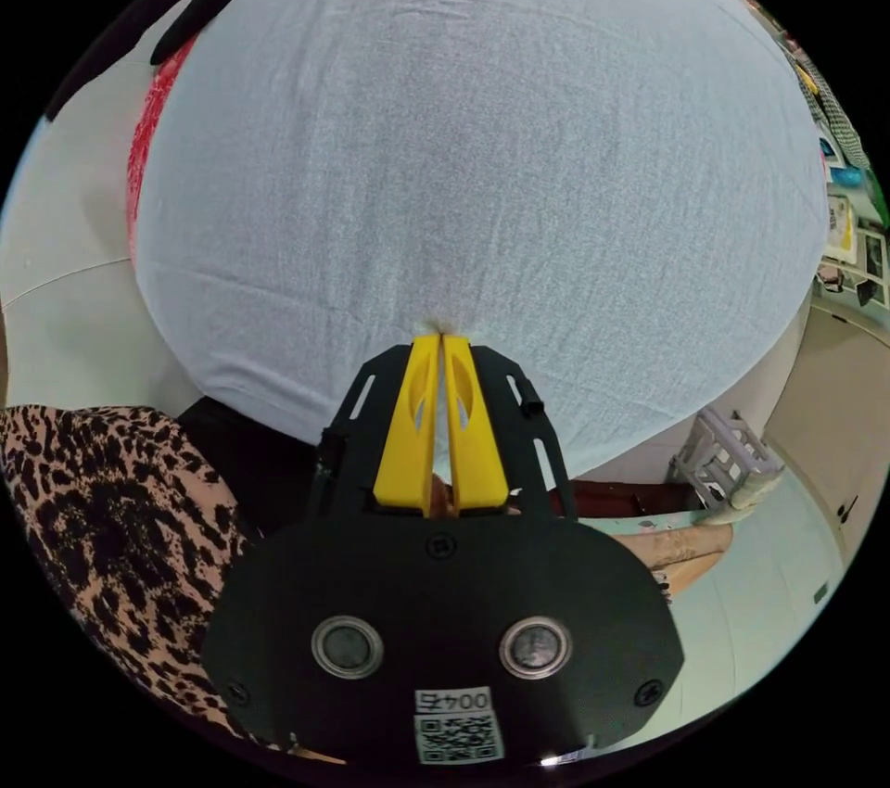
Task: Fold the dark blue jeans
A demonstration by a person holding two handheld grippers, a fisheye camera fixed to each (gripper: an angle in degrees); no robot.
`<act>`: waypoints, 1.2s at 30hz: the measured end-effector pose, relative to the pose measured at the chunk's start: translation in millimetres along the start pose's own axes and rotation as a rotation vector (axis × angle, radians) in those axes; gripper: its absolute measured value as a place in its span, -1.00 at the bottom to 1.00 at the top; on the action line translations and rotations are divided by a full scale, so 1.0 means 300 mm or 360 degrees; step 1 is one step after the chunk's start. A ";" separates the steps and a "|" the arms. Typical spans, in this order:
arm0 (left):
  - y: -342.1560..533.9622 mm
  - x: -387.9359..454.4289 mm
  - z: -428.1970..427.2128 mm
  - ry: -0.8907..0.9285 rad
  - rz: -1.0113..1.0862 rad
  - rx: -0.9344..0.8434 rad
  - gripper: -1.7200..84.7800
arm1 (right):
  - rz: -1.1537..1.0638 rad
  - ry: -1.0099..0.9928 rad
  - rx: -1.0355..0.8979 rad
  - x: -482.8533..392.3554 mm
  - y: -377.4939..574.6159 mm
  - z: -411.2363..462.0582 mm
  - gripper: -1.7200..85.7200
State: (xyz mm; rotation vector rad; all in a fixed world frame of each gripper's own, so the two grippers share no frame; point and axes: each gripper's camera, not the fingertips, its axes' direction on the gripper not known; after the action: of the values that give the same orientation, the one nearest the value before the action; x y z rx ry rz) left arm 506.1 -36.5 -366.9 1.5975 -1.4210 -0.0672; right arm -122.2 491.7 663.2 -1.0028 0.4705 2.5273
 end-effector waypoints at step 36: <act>0.799 0.379 0.297 -0.0063 -0.0799 -0.0315 -0.61 | -0.0410 0.0066 0.0038 0.167 0.015 -0.160 -0.96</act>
State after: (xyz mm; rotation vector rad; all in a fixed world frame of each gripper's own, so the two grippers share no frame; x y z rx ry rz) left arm 312.7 -146.0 -196.6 1.7541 -0.9772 -0.5190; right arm -130.1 478.0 595.6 -1.0371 0.3572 2.2713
